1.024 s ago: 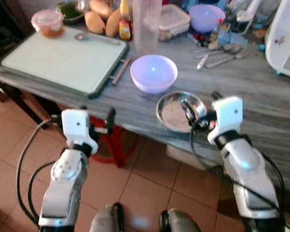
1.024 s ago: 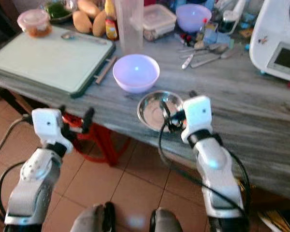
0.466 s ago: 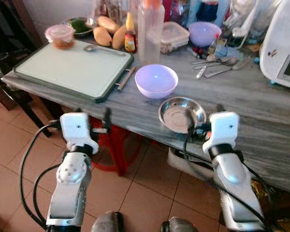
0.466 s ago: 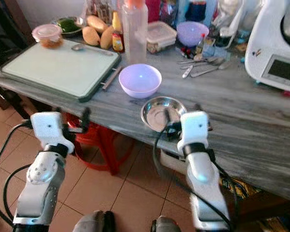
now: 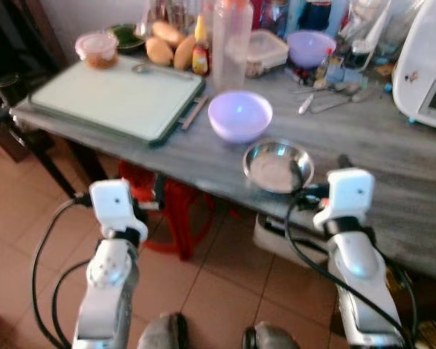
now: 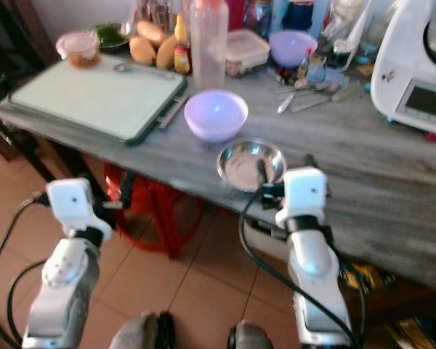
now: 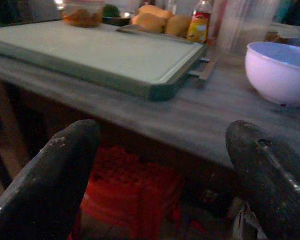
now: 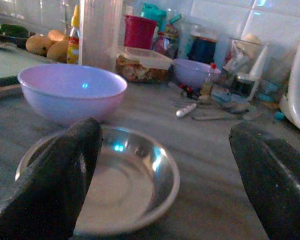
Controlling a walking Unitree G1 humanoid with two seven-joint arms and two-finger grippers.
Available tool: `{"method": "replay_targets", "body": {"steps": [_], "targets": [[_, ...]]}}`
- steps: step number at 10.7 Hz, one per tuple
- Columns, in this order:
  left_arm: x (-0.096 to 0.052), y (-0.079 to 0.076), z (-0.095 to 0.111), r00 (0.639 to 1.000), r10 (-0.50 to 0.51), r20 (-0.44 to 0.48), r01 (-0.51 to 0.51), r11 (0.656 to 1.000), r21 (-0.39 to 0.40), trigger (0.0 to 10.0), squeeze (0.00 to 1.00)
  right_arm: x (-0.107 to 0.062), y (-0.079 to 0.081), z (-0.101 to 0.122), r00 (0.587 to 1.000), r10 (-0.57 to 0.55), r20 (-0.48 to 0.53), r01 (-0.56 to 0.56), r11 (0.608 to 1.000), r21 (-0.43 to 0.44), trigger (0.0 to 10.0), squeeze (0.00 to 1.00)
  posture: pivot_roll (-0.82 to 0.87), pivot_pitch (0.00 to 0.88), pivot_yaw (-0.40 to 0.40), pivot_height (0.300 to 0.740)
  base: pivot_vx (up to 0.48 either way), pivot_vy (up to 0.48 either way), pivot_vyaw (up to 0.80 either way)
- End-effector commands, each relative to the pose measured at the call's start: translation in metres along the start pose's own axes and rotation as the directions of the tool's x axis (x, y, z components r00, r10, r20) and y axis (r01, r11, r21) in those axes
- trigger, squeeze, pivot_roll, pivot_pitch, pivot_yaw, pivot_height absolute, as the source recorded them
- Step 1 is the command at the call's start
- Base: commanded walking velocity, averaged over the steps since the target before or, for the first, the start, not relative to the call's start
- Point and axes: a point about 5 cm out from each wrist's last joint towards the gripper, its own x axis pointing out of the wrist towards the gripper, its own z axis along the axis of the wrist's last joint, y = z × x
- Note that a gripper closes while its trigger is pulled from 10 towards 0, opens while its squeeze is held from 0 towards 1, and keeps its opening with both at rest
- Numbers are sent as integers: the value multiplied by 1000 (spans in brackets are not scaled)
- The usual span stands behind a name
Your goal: Setting the table
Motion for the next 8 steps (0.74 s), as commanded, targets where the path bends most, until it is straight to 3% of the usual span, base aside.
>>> {"method": "replay_targets", "body": {"steps": [1, 5, 8], "targets": [[-2, 4, -1, 1000, 15, -7, -15, 1000, 6, 10000, 0, -3, -1, -4, 1000, -6, -15, 6, 1000, 13, 10000, 0, -19, 49, 13, 740, -270, 0, 0], [4, 0, 4, 1000, 1, 7, -1, 1000, 8, 10000, 0, 5, 1, -5, 1000, -3, -13, 4, 999, 46, 10000, 0, -21, 63, 16, 740, -283, 0, 0], [4, 1, 4, 1000, 5, 5, -5, 1000, 7, 10000, 0, 7, 3, -4, 1000, 22, -5, -22, 999, 34, 10000, 0, -24, 70, 12, 740, -286, 0, -667]]}}
